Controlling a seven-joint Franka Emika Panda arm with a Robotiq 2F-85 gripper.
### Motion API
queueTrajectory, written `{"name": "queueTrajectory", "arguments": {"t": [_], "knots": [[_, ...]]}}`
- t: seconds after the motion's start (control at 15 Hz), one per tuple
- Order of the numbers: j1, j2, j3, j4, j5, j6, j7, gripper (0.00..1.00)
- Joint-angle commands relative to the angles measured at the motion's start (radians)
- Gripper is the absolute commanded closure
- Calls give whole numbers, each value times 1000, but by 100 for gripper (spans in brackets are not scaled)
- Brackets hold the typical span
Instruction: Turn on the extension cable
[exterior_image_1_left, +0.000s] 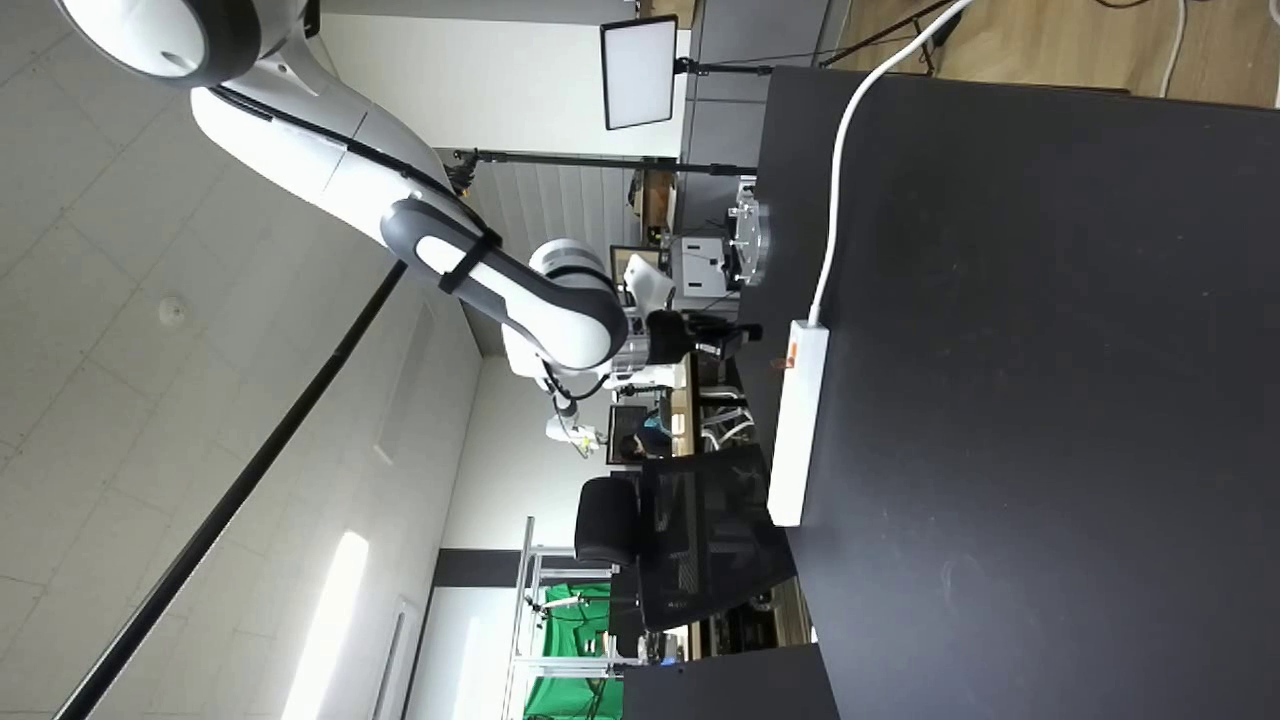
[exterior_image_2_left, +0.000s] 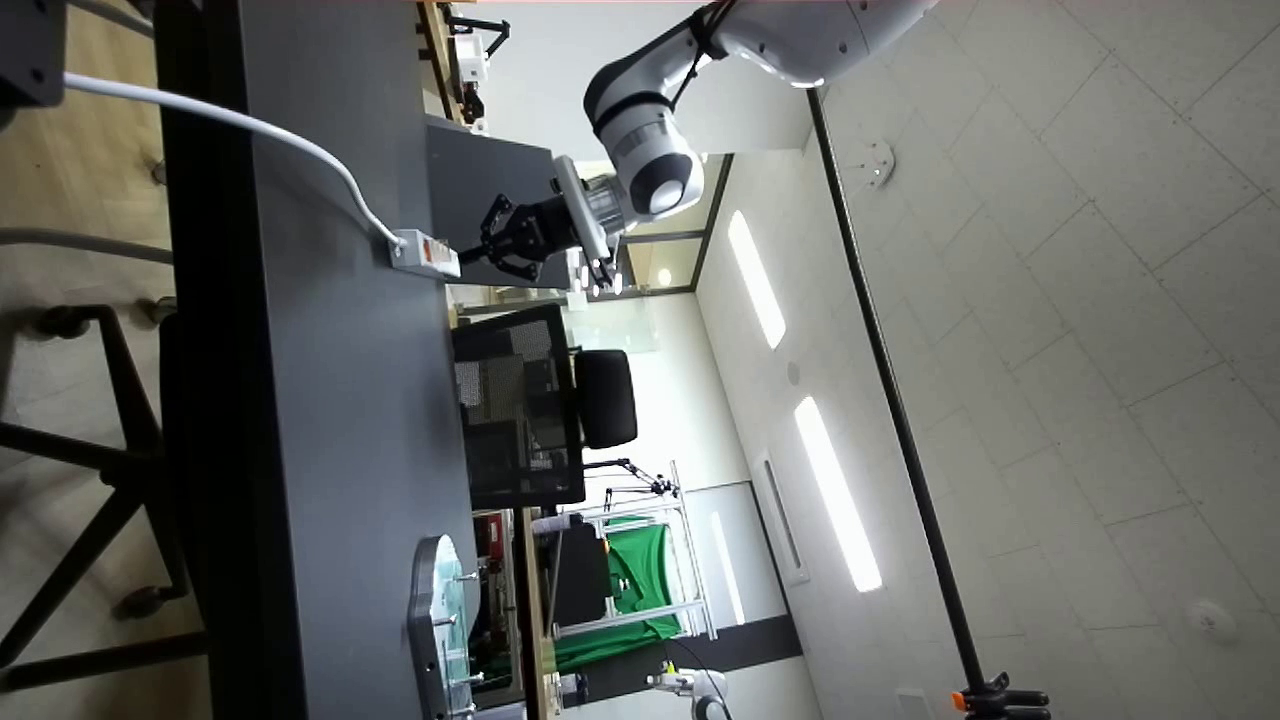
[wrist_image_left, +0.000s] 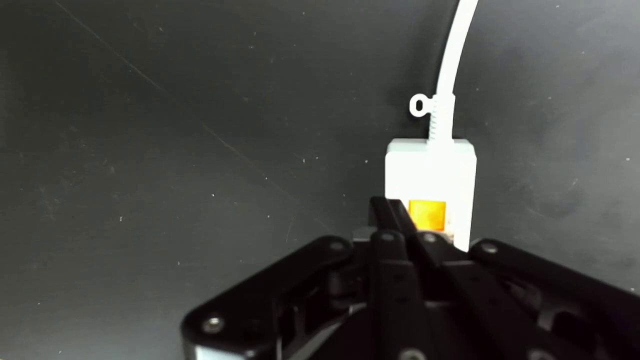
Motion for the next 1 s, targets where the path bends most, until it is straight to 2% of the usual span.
{"name": "queueTrajectory", "arguments": {"t": [0.0, 0.93], "knots": [[20, 32, -22, 48, -42, -23, 50, 100], [37, 51, -7, 34, -36, 47, 70, 100]]}}
